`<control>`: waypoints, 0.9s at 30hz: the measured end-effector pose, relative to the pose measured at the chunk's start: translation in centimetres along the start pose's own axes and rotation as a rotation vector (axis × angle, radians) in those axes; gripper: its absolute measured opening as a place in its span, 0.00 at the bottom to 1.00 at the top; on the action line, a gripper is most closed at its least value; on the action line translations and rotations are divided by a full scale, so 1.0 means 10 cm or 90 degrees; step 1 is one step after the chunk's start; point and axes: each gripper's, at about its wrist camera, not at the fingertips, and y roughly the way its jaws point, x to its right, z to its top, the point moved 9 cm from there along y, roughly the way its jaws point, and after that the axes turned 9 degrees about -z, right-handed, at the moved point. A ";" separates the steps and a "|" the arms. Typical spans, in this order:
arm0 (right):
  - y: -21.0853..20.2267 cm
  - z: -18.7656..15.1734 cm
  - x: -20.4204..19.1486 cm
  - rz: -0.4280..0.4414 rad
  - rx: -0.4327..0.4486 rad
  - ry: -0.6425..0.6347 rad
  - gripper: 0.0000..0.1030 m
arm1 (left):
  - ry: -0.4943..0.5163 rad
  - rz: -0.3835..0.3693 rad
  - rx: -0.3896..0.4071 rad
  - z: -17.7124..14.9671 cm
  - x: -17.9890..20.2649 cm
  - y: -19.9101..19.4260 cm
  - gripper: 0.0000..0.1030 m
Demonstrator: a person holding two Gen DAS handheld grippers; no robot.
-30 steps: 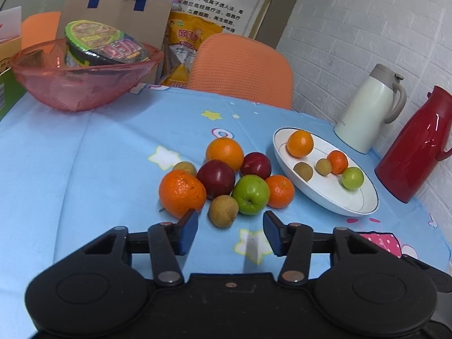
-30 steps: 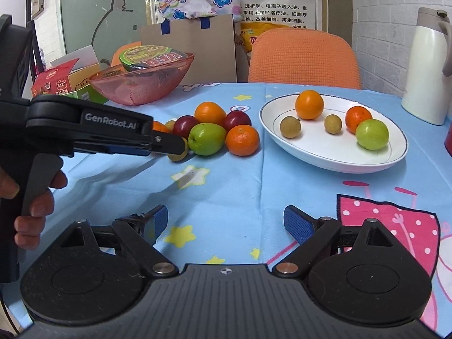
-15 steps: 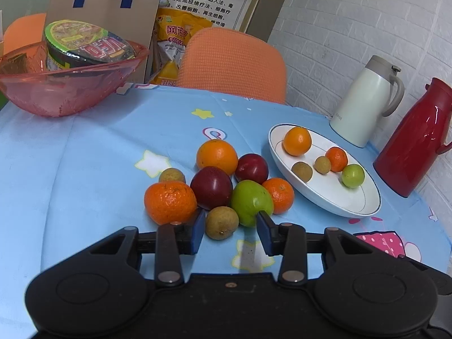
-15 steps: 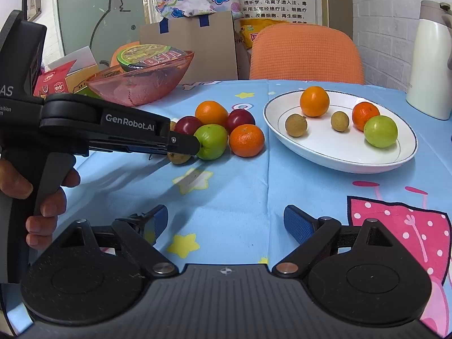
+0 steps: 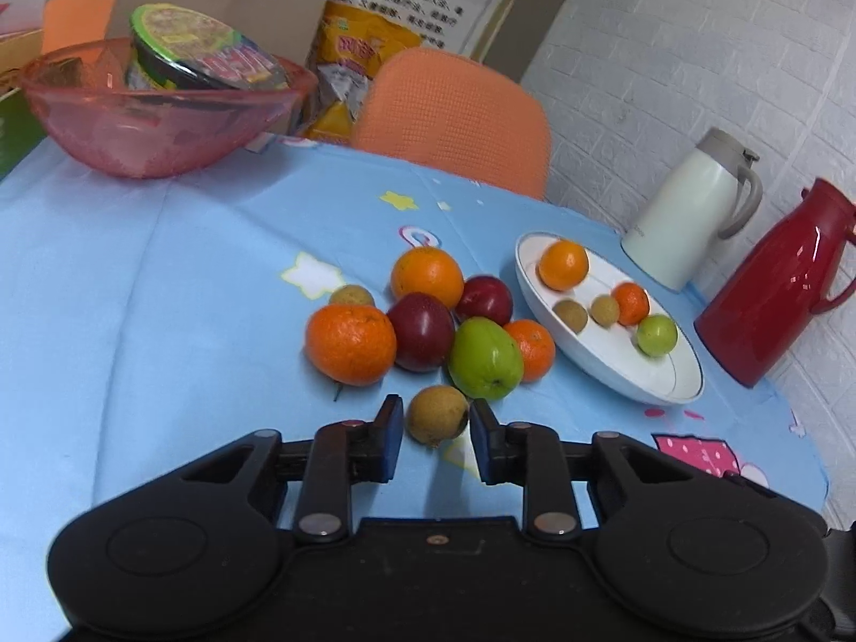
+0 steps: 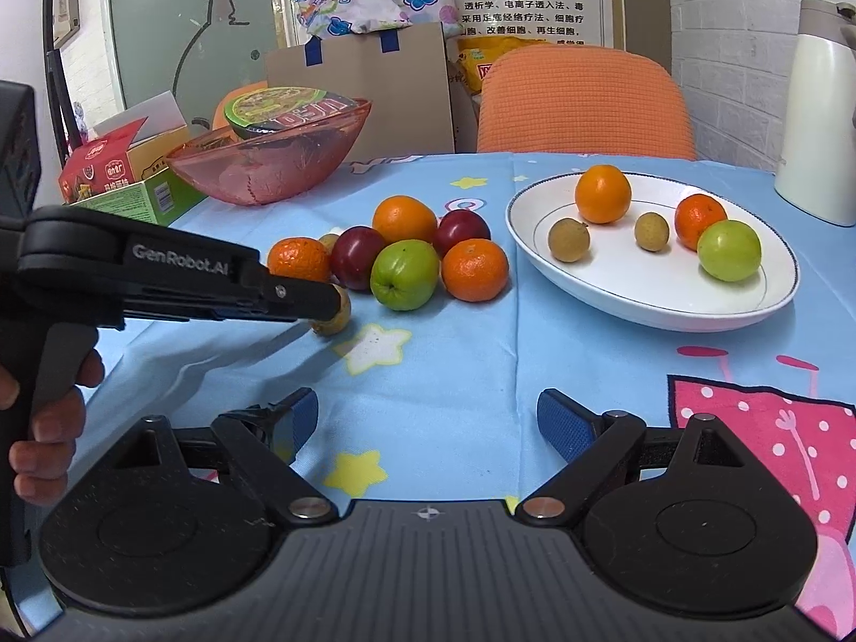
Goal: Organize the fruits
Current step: 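Grasp a tangerine with the left tool while the right tool grasps a brown kiwi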
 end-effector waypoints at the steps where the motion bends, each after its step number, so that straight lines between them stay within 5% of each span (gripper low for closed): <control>1: 0.00 0.01 -0.02 0.004 0.000 -0.002 1.00 | -0.002 0.005 0.012 0.03 -0.01 -0.04 0.48; 6: 0.04 0.10 -0.20 0.031 0.005 -0.018 1.00 | -0.020 0.032 0.056 0.20 -0.13 -0.19 0.79; 18: 0.33 0.28 -0.47 0.038 -0.003 -0.030 0.99 | -0.059 0.035 0.022 0.35 -0.40 0.03 0.81; 27: 0.38 0.31 -0.46 0.032 0.000 -0.035 0.53 | -0.058 0.017 -0.003 0.28 -0.40 0.14 0.81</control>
